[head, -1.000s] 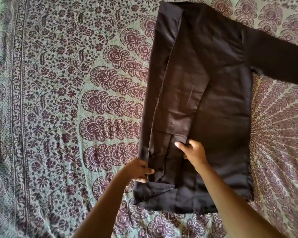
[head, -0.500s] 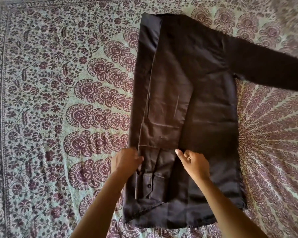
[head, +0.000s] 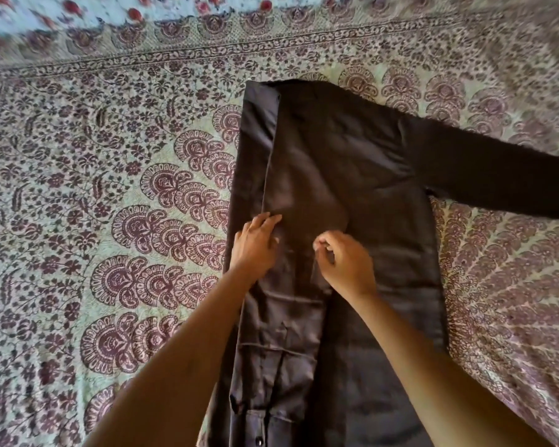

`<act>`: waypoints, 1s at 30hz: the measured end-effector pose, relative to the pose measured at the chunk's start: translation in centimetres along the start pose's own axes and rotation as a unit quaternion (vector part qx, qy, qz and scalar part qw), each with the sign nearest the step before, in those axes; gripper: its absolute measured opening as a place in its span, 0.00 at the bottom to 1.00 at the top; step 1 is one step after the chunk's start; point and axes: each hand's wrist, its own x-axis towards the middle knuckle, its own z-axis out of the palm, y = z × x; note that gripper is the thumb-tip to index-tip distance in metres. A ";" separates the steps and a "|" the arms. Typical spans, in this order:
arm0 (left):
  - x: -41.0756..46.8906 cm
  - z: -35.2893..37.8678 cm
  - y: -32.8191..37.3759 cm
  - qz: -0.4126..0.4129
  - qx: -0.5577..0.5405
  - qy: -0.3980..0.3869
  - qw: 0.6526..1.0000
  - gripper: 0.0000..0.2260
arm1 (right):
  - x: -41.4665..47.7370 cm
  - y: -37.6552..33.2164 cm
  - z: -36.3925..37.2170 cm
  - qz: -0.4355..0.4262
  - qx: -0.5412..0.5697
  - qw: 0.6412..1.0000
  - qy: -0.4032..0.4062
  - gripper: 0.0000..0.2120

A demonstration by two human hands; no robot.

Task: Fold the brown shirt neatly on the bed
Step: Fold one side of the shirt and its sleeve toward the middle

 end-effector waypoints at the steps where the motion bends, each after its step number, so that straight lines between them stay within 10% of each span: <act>1: 1.7 -0.2 0.2 -0.006 -0.020 0.017 1.000 0.22 | 1.2 0.2 0.0 -0.004 0.002 1.000 -0.003 0.05; 9: 17.1 -5.7 2.8 -0.076 -0.254 0.180 0.947 0.17 | 10.1 1.6 2.2 -0.127 -0.029 0.991 -0.002 0.14; 18: 28.1 -7.4 2.5 -0.053 -0.186 0.132 0.972 0.13 | 15.9 1.9 5.5 -0.119 -0.157 0.980 -0.024 0.29; 22: 26.7 -6.8 2.7 -0.083 -0.058 0.239 0.966 0.13 | 14.8 3.7 6.7 -0.040 -0.183 0.982 -0.025 0.32; 25: 23.6 -5.1 3.4 0.054 -0.028 0.335 0.940 0.09 | 14.6 4.1 6.9 -0.040 -0.183 0.982 -0.015 0.32; 30: 20.4 -0.7 0.2 0.162 0.140 0.151 0.965 0.25 | 14.5 3.8 6.8 -0.023 -0.197 0.980 -0.008 0.31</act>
